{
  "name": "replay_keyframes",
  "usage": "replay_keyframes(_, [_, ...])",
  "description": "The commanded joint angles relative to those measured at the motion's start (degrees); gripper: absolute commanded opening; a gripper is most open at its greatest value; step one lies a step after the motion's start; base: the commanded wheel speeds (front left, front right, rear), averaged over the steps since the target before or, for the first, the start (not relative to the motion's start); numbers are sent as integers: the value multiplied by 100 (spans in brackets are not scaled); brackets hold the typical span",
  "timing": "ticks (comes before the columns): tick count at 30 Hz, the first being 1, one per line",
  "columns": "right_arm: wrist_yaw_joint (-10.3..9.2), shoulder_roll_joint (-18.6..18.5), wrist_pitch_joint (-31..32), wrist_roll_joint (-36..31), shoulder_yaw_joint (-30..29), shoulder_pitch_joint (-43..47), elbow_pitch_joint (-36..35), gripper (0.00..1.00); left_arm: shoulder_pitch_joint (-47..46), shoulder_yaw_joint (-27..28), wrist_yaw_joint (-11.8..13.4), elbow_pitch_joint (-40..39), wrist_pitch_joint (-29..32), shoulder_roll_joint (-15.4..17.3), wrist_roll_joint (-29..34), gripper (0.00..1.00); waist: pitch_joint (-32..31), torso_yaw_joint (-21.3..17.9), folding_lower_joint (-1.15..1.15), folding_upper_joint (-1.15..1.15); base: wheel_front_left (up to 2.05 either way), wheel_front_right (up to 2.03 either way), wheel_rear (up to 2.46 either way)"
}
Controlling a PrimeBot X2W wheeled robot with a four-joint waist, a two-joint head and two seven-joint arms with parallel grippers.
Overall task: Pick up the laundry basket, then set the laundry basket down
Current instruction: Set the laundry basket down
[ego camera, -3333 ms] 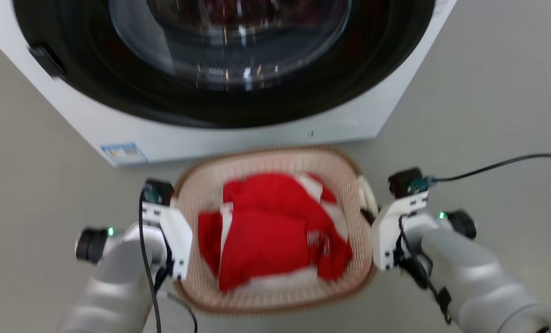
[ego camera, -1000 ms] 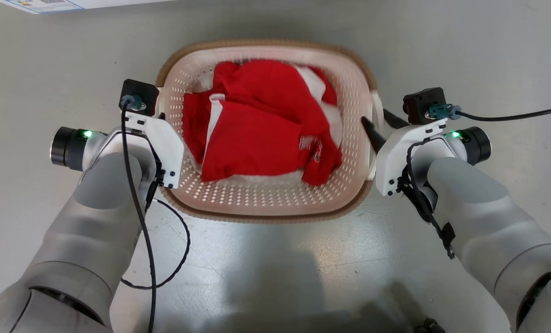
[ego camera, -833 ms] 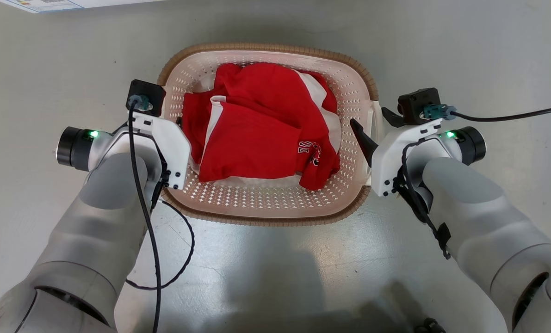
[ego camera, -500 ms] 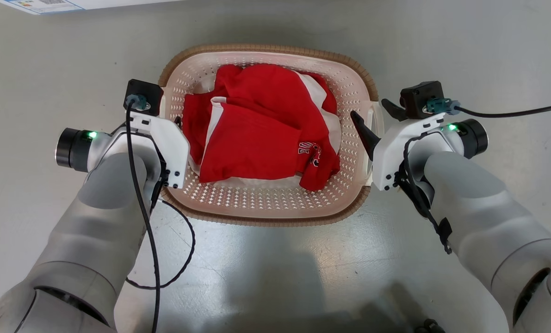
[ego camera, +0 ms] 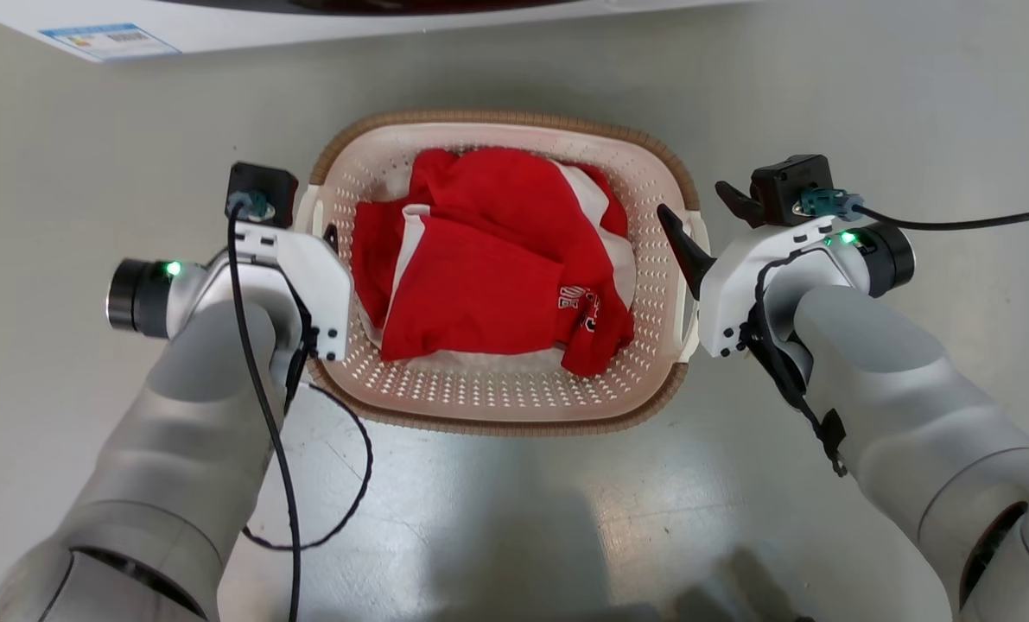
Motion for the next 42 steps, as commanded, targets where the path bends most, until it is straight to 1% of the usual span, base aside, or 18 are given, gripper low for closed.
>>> replay_keyframes(1, [35, -14, -111, -40, -10, 278, 37, 100, 208, 109, 43, -26, -84, 146, -65, 100, -149, 17, 0, 0, 0, 0, 0])
replay_keyframes(6, [35, -88, -179, -101, -55, 366, 45, 100, 405, 175, 23, -26, -223, 96, -187, 100, -503, 49, 0, 0, 0, 0, 0])
replay_keyframes(12, [35, -210, -216, -231, -214, 473, 49, 100, 727, 242, -139, -26, -507, 64, -328, 100, -1038, 73, 0, 0, 0, 0, 0])
replay_keyframes(13, [35, -240, -217, -276, -276, 476, 49, 100, 783, 249, -162, -25, -552, 61, -345, 100, -1135, 79, 0, 0, 0, 0, 0])
replay_keyframes(14, [35, -319, -218, -447, -482, 549, 49, 100, 958, 300, -227, -25, -682, 61, -425, 100, -1445, 86, 0, 0, 0, 0, 0])
replay_keyframes(18, [35, -393, -219, -747, -768, 719, 30, 100, 1211, 362, -318, -25, -827, 100, -513, 100, -1890, 67, 0, 0, 0, 0, 0])
replay_keyframes(19, [35, -393, -219, -747, -768, 719, 30, 100, 1211, 362, -318, -25, -827, 100, -513, 100, -1890, 67, 0, 0, 0, 0, 0])
replay_keyframes(25, [35, -571, -220, -1286, -1307, 1022, -159, 100, 1553, 463, -415, -53, -963, 116, -617, 100, -2515, 77, 0, 0, 0, 0, 0])
replay_keyframes(30, [35, -745, -220, -1909, -1958, 1266, -480, 100, 1812, 597, -368, -364, -999, 214, -615, 100, -2902, 78, 0, 0, 0, 0, 0])
replay_keyframes(37, [35, -945, -220, -2964, -3133, 1735, -1183, 100, 2282, 1018, -137, -1408, -1002, 493, -377, 100, -3197, 108, 0, 0, 0, 0, 0])
replay_keyframes(42, [35, -1018, -220, -3863, -4187, 2213, -1976, 100, 2684, 1441, 51, -2320, -1003, 669, -65, 100, -3290, 128, 0, 0, 0, 0, 0])
